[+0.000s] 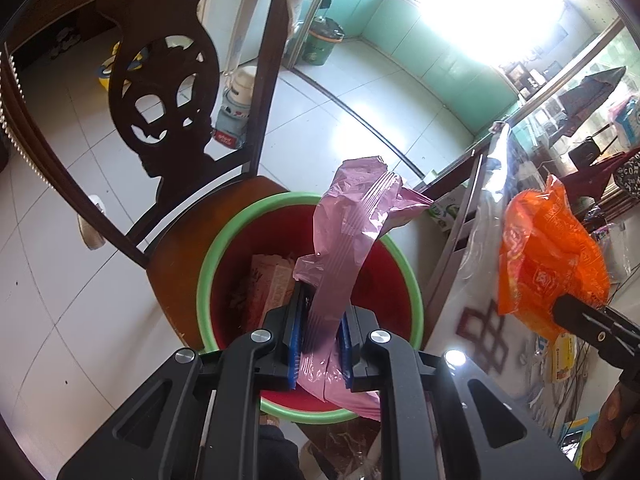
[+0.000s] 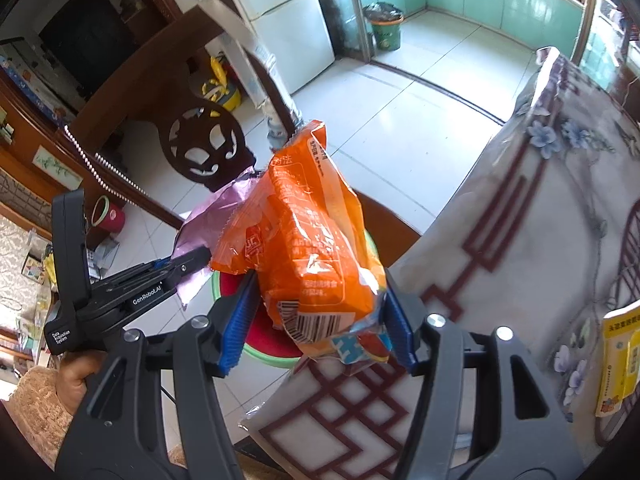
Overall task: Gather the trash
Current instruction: 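Open both tools over the bucket to drop the wrapper and snack bag, then move both open tools back to the boxes on the table, then grasp the yellow medicine box with the left tool while the right tool grasps the white milk carton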
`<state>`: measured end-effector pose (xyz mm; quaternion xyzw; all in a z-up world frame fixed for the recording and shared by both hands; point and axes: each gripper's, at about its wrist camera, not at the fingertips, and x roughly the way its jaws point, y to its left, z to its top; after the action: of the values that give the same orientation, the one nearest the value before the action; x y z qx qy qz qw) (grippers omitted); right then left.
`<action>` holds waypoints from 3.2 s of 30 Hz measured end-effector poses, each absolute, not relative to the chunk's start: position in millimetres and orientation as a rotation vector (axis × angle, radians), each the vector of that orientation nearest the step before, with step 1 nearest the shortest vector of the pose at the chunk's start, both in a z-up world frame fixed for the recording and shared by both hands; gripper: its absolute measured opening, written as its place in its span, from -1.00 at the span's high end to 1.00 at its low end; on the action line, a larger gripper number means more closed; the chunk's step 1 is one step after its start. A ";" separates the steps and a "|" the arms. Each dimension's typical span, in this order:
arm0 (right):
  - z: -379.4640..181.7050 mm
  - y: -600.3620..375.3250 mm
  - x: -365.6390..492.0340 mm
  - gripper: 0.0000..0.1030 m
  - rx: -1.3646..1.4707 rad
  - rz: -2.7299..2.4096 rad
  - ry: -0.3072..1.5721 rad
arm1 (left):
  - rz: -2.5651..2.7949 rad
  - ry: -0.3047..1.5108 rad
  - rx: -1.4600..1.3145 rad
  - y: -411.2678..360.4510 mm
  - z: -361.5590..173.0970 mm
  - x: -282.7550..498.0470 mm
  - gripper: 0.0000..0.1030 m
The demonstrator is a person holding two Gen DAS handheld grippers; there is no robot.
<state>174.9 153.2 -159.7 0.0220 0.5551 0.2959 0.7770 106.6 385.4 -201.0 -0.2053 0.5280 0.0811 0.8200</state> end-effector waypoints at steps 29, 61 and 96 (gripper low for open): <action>-153.6 63.7 165.3 -0.31 0.095 0.515 1.152 | 0.101 1.094 -0.413 334.6 -182.1 117.4 -0.16; -274.2 -243.2 185.6 -0.21 -0.003 0.244 1.301 | -0.304 1.259 -0.321 -41.7 -199.2 142.4 -0.37; -221.6 -274.9 120.2 0.01 0.376 0.136 1.150 | -0.405 1.231 -0.190 -70.8 -213.1 155.5 1.00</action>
<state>120.2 -274.9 -221.6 0.1766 0.5400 0.0641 0.8204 155.5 -70.8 -213.1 -0.0885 0.5724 -0.1883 0.7931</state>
